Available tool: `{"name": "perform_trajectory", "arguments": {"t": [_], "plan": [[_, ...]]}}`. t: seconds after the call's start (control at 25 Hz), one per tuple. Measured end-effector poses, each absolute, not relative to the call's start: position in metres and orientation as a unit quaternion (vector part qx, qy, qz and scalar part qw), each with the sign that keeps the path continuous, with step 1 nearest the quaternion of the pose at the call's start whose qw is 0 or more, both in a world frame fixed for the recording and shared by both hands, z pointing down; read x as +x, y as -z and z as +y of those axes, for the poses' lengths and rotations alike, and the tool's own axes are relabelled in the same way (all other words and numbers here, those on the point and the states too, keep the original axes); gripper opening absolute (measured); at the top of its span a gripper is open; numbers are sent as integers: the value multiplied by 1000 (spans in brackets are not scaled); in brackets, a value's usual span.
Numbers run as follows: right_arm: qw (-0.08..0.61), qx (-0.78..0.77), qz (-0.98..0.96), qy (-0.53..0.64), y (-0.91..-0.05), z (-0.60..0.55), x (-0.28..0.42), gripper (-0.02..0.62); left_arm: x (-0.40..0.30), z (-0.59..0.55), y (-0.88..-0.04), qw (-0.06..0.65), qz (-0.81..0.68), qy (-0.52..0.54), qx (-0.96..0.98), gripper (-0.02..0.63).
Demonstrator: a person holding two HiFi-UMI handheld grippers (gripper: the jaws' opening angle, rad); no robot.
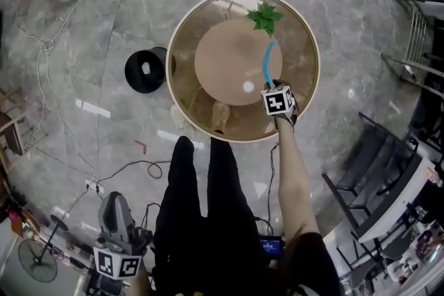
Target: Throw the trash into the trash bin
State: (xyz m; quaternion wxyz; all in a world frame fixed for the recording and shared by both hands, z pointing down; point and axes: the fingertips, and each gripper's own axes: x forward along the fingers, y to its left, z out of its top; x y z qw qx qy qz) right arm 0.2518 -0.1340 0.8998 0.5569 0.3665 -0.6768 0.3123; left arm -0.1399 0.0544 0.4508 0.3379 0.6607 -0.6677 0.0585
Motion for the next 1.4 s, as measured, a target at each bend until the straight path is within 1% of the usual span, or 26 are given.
{"name": "perform_trajectory", "arguments": {"t": [0.12, 0.24, 0.36, 0.56, 0.8, 0.96, 1.04, 1.12, 1.16, 1.24, 1.4], "plan": [[558, 372, -677, -304, -894, -137, 247, 66, -147, 51, -453, 344, -673, -49, 653, 12], [524, 391, -702, -281, -862, -149, 221, 58, -154, 51, -451, 346, -680, -39, 645, 12], [487, 385, -742, -253, -827, -158, 172, 57, -160, 53, -446, 342, -691, -26, 636, 12], [456, 316, -807, -201, -781, -157, 48, 57, -191, 66, -429, 331, -720, -7, 611, 12], [436, 175, -871, -146, -761, -120, -120, 58, -234, 109, -419, 318, -775, 23, 545, 12], [436, 101, -888, -105, -756, -83, -206, 71, -262, 138, -418, 316, -802, 39, 505, 12], [442, 84, -887, -104, -759, -71, -231, 111, -277, 150, -418, 316, -810, 45, 491, 12], [442, 72, -887, -110, -758, -64, -245, 177, -290, 161, -419, 318, -816, 51, 481, 12], [443, 70, -887, -111, -758, -60, -249, 187, -295, 165, -420, 318, -817, 53, 477, 12], [447, 70, -885, -109, -758, -56, -251, 196, -304, 171, -422, 320, -818, 58, 475, 12], [455, 89, -878, -117, -756, -55, -240, 189, -317, 169, -424, 318, -808, 69, 492, 12]]}}
